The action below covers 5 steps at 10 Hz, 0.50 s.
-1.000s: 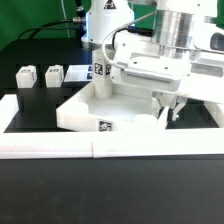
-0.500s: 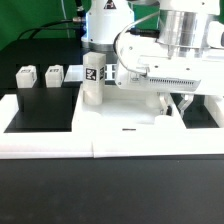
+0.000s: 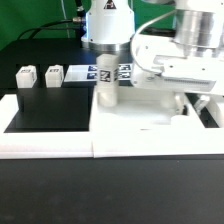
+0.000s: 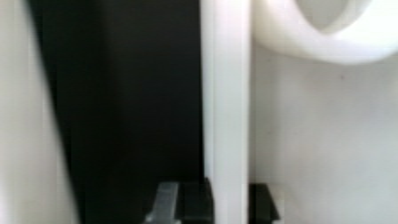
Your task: Assemble square table
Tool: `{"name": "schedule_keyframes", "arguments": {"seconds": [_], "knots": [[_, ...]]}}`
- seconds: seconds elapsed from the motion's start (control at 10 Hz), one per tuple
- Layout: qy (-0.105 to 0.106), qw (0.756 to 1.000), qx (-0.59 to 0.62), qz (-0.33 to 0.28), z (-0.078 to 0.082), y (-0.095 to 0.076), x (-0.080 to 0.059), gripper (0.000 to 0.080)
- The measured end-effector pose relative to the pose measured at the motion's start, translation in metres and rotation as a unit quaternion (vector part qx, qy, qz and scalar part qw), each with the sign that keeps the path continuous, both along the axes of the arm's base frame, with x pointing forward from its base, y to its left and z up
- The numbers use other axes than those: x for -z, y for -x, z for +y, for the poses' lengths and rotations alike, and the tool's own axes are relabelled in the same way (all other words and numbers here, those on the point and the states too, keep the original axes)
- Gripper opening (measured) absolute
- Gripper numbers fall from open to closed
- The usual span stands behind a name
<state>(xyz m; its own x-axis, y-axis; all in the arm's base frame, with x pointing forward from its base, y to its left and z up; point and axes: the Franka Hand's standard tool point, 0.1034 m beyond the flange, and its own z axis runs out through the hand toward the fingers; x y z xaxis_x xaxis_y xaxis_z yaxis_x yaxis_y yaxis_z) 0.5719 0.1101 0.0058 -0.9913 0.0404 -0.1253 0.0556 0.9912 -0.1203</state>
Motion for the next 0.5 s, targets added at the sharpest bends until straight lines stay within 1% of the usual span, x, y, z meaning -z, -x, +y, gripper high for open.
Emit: {"name": "schedule_keyframes", "arguments": {"seconds": [0.1, 0.2, 0.3, 0.5], "knots": [[0.011, 1.000, 0.013, 0.010, 0.0116, 0.0001, -0.0006, 0.0054], [0.022, 0.999, 0.021, 0.016, 0.0128, -0.0004, -0.0022, 0.0054], [0.028, 0.999, 0.023, 0.020, 0.0130, -0.0004, -0.0030, 0.0054], [0.029, 0.999, 0.028, 0.022, 0.0076, -0.0003, -0.0022, 0.0054]]}}
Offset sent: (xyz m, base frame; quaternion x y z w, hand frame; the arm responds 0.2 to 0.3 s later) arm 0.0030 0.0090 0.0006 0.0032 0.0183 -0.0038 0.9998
